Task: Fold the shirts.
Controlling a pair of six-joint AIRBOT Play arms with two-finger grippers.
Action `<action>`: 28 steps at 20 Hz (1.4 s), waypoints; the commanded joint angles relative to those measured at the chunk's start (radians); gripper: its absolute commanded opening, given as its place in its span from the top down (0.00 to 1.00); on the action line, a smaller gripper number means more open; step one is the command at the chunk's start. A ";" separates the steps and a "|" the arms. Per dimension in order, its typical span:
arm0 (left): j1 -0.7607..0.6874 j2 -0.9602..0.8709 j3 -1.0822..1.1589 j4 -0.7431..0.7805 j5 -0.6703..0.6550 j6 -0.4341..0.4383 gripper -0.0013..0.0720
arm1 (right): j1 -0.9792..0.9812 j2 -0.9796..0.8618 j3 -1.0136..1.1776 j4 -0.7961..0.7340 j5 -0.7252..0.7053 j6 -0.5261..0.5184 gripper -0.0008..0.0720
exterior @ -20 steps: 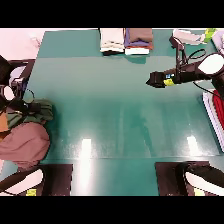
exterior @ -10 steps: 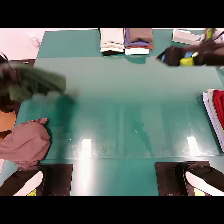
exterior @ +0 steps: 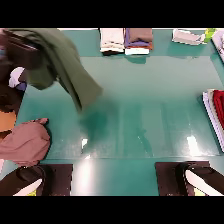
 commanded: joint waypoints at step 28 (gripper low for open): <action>-0.010 -0.401 -0.591 -0.404 0.150 0.051 0.43 | -0.037 -0.054 0.020 -0.028 0.264 0.001 0.96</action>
